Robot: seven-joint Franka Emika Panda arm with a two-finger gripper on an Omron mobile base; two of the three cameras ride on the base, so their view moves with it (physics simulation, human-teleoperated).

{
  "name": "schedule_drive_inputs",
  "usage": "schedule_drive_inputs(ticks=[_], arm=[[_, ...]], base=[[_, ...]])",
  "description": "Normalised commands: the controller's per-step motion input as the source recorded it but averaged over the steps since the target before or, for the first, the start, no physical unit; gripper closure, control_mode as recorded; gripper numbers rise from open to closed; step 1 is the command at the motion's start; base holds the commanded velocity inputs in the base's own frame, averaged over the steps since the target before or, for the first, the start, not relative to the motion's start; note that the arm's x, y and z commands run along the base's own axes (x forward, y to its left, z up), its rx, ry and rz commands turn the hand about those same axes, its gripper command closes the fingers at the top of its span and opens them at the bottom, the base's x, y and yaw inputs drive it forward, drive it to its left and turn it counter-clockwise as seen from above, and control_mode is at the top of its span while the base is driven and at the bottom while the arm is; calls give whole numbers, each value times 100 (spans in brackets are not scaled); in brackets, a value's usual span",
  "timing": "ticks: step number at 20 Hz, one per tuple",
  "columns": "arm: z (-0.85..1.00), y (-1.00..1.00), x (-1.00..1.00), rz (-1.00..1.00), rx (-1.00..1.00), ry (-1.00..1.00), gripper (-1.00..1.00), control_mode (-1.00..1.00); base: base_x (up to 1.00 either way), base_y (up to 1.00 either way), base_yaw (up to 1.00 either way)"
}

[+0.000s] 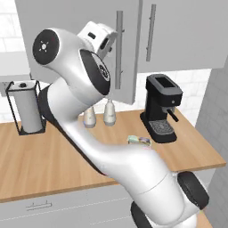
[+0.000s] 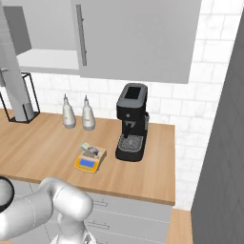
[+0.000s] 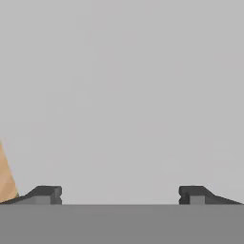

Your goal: Pick the bar and place it on the digital scale for weighing, and close the cabinet.

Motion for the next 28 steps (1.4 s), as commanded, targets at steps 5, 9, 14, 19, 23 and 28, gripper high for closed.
schedule_drive_inputs(ticks=[5, 9, 14, 19, 23, 28], arm=[[-52, -97, 100, 27, 12, 2, -100, -100], [-48, -99, 100, 27, 19, -3, -100, -100], [-19, -77, 100, 22, 22, 0, -100, -100], [-8, -46, 100, 19, 12, 0, -100, -100], [-25, -9, 100, 12, 6, 0, -100, -100], [-42, 0, 100, 9, 3, -2, -100, -100]], base=[[0, 0, 0], [0, 0, 0], [0, 0, 0], [0, 0, 0], [0, 0, 0], [0, 0, 0]])
